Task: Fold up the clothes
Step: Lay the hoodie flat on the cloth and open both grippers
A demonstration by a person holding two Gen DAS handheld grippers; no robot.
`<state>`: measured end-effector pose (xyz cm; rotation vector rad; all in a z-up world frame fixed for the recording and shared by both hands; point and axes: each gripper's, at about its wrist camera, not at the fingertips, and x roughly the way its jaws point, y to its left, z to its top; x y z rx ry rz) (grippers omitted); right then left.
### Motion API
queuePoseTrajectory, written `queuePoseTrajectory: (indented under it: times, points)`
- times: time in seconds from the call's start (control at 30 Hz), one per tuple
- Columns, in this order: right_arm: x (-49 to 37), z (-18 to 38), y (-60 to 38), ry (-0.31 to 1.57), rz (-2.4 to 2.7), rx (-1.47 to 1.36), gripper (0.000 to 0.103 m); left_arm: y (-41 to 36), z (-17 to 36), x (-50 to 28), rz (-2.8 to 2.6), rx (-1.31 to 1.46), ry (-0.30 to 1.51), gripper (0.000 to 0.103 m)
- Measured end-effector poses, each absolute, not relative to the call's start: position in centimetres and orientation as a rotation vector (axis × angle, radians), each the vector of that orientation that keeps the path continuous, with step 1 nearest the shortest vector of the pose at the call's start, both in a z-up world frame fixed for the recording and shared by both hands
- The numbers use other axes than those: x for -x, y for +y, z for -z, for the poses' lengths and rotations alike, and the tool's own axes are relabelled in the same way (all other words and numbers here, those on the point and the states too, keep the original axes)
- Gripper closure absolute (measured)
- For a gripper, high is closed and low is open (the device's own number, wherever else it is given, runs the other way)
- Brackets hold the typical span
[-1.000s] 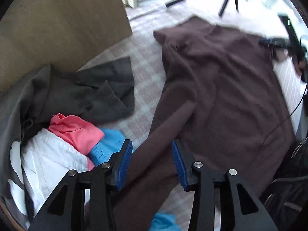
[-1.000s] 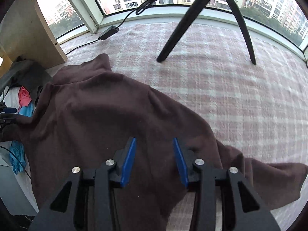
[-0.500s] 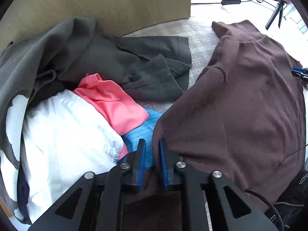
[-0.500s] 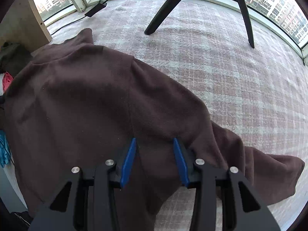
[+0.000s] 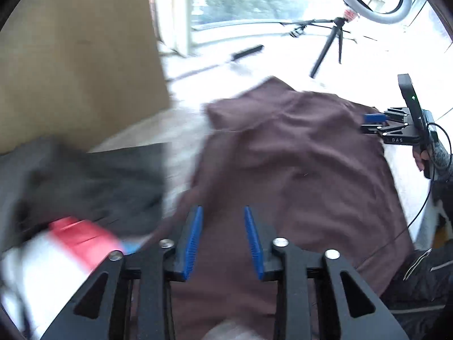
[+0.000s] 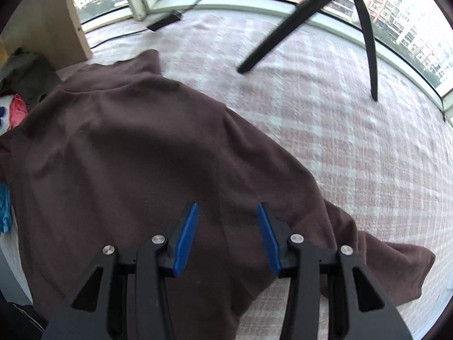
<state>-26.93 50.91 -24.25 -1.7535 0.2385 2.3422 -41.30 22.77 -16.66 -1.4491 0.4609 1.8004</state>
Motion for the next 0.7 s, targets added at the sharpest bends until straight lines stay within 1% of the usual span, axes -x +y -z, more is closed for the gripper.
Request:
queuePoseTrajectory:
  times: [0.03, 0.07, 0.1, 0.13, 0.17, 0.2, 0.27, 0.37, 0.4, 0.47, 0.5, 0.57, 0.63, 0.7]
  points:
    - [27.1, 24.4, 50.8, 0.229, -2.345, 1.759, 0.06, 23.2, 17.4, 41.5, -1.807, 1.455, 0.473, 0.085]
    - [27.3, 24.6, 50.6, 0.223, -2.342, 1.766, 0.064, 23.6, 18.1, 41.7, -1.819, 1.46, 0.496, 0.085]
    - [27.4, 24.9, 50.8, 0.228, -2.332, 1.776, 0.073, 24.0, 18.8, 41.9, -1.832, 1.464, 0.519, 0.084]
    - [27.5, 25.3, 51.0, 0.237, -2.319, 1.787, 0.075, 23.8, 19.6, 42.4, -1.864, 1.496, 0.572, 0.084]
    - [27.4, 25.6, 51.4, 0.251, -2.305, 1.792, 0.075, 23.5, 20.5, 43.0, -1.901, 1.535, 0.635, 0.089]
    - [27.3, 26.0, 51.7, 0.266, -2.292, 1.795, 0.075, 22.7, 20.8, 43.4, -1.908, 1.575, 0.609, 0.092]
    - [27.0, 26.2, 52.3, 0.31, -2.304, 1.789, 0.075, 21.2, 20.4, 44.0, -1.913, 1.618, 0.503, 0.092]
    - [27.0, 25.9, 52.2, 0.319, -2.3, 1.796, 0.075, 21.2, 17.6, 43.0, -1.922, 1.527, 0.426, 0.092]
    - [27.1, 25.6, 52.1, 0.328, -2.316, 1.783, 0.075, 21.7, 16.9, 42.6, -1.912, 1.494, 0.403, 0.087]
    - [27.4, 24.9, 52.0, 0.354, -2.358, 1.738, 0.075, 23.0, 16.8, 42.2, -1.891, 1.457, 0.396, 0.084]
    - [27.6, 24.5, 52.0, 0.368, -2.378, 1.711, 0.075, 23.5, 17.4, 42.4, -1.887, 1.462, 0.404, 0.084]
    - [28.4, 24.2, 52.1, 0.386, -2.405, 1.678, 0.075, 24.4, 18.9, 43.1, -1.885, 1.483, 0.427, 0.084]
    - [29.5, 24.3, 52.3, 0.386, -2.435, 1.66, 0.075, 24.4, 19.3, 43.6, -1.912, 1.501, 0.437, 0.084]
    - [30.8, 25.2, 52.6, 0.384, -2.452, 1.677, 0.075, 24.2, 19.5, 44.1, -1.942, 1.518, 0.444, 0.088]
